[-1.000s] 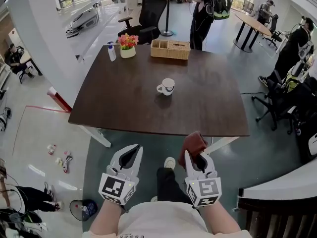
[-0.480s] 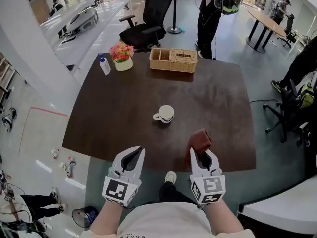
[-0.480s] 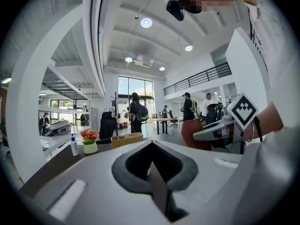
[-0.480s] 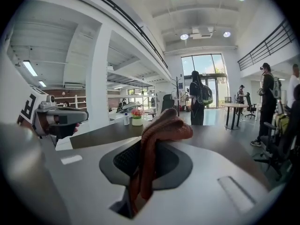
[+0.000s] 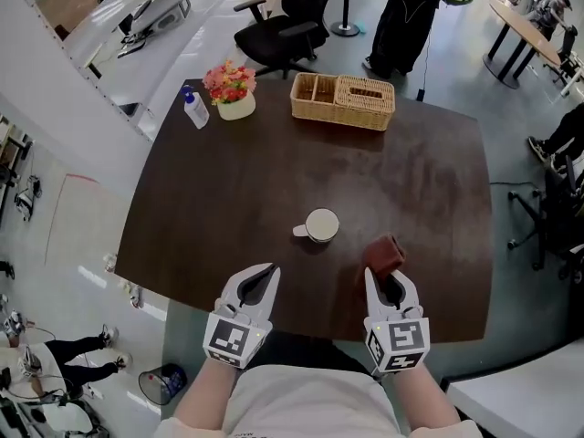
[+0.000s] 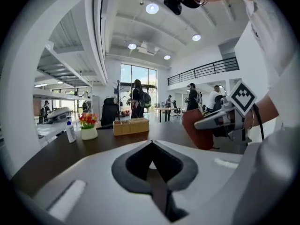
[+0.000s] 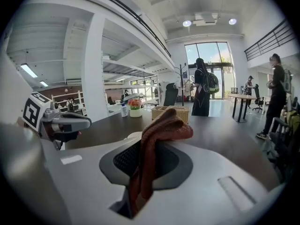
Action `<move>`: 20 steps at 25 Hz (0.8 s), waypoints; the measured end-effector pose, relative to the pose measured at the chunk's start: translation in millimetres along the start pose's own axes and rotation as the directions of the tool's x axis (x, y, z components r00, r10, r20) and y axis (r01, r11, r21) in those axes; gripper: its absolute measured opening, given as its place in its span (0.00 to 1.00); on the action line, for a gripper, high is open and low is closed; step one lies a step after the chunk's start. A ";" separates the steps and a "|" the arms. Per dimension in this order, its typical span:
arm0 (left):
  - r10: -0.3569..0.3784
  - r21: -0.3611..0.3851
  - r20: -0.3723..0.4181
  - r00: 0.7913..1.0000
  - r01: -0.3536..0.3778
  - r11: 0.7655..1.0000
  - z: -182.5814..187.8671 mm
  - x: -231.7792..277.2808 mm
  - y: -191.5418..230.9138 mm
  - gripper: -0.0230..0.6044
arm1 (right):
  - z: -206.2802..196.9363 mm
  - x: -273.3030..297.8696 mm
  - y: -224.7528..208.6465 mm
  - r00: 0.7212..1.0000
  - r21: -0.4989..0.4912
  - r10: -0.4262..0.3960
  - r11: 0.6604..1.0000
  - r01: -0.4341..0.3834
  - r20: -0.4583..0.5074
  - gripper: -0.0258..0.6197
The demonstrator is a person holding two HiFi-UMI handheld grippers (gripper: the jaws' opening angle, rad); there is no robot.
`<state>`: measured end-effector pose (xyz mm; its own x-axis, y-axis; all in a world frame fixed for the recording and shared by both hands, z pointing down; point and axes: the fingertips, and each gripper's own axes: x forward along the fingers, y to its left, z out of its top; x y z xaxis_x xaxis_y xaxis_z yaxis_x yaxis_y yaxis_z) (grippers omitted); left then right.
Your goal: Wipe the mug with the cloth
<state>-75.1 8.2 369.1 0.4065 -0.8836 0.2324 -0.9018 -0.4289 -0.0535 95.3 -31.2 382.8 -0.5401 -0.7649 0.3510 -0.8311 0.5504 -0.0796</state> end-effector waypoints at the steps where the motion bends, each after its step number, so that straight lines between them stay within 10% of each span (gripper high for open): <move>1: -0.002 -0.012 -0.018 1.000 0.001 1.000 -10.2 8.0 6.9 0.04 | -3.6 8.1 -1.0 1.000 0.001 0.004 1.000 -0.004 -0.015 0.17; 20: -0.323 0.032 -0.224 0.920 0.338 0.941 -107.4 140.0 43.8 0.24 | -64.5 111.1 -8.5 0.963 0.093 0.024 0.996 0.001 -0.268 0.17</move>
<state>-73.5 -114.1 503.6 0.6319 -0.6324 0.4481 -0.7062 -0.7080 -0.0032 50.9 -99.3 482.7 -0.5050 -0.6338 0.5859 -0.8402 0.5165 -0.1653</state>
